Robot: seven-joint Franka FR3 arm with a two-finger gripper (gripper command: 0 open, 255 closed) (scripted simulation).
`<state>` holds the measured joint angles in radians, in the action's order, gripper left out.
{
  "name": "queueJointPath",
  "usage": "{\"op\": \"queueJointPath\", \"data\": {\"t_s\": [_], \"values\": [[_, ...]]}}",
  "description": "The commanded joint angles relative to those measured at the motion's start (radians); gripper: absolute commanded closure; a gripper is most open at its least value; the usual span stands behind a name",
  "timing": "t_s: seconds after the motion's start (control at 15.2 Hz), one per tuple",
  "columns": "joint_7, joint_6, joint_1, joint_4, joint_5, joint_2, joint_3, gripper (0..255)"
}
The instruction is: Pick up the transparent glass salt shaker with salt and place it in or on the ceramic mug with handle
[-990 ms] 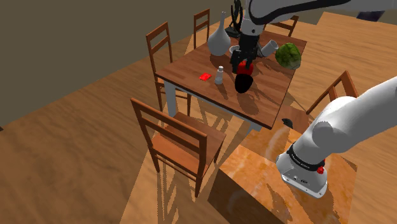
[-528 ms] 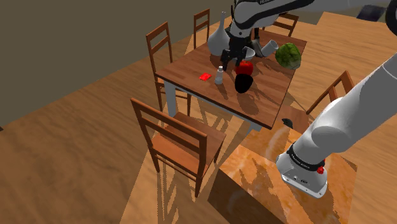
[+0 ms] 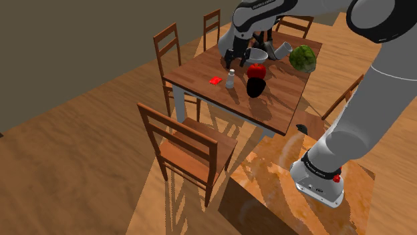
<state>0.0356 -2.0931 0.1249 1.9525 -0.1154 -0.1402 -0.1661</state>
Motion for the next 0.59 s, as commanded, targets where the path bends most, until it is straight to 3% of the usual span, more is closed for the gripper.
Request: {"op": "queueJointPath", "data": {"t_s": [0.0,0.53], "values": [[0.008,-0.010,0.010,-0.046,-0.011,-0.049,-0.006,0],[0.018,-0.100,0.009,0.000,-0.026,-0.094,0.000,0]]}}
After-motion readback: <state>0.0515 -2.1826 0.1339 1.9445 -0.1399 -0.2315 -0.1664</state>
